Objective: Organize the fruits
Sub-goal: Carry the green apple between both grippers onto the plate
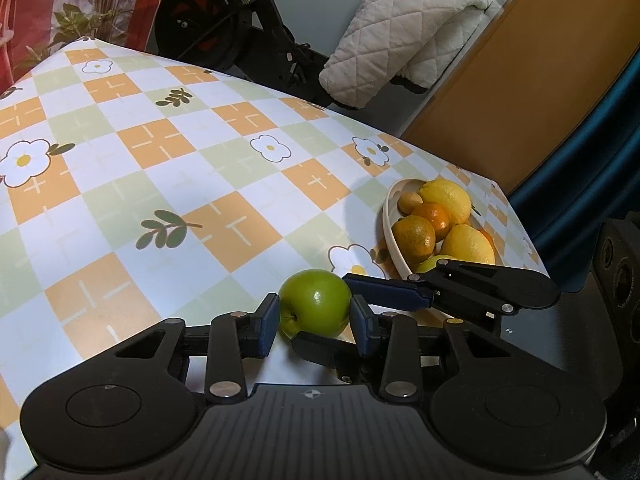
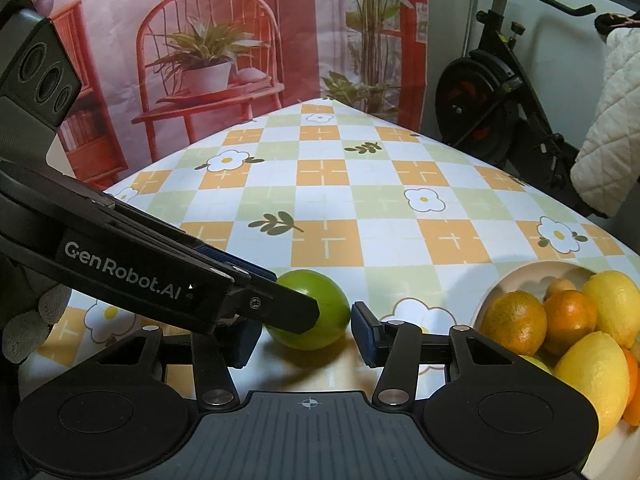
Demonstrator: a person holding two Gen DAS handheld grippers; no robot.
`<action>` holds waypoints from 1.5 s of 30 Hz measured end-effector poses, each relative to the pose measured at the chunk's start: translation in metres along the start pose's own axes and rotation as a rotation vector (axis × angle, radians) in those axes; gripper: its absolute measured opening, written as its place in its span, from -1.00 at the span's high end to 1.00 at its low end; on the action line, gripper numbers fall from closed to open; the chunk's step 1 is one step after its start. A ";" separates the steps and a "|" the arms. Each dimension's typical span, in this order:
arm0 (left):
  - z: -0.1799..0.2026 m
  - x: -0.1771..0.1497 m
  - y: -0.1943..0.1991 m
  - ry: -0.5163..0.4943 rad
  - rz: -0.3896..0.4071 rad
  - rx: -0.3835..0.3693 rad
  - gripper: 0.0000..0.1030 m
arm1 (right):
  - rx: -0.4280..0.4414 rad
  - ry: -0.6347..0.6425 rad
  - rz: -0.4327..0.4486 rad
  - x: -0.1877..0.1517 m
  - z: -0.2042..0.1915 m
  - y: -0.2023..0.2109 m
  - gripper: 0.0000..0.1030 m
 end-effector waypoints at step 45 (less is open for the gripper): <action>0.103 -0.014 -0.009 -0.157 -0.014 -0.075 0.23 | -0.135 -0.207 0.133 -0.043 0.045 0.090 0.13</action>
Point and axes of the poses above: each gripper's, at about its wrist camera, not at the fingertips, and y roughly against the way its jaws point, z to its right, x to its top, the point moved 8 cm from there along -y, roughly the way its jaws point, and after that the axes turned 4 degrees about y, right-handed, at the moved point
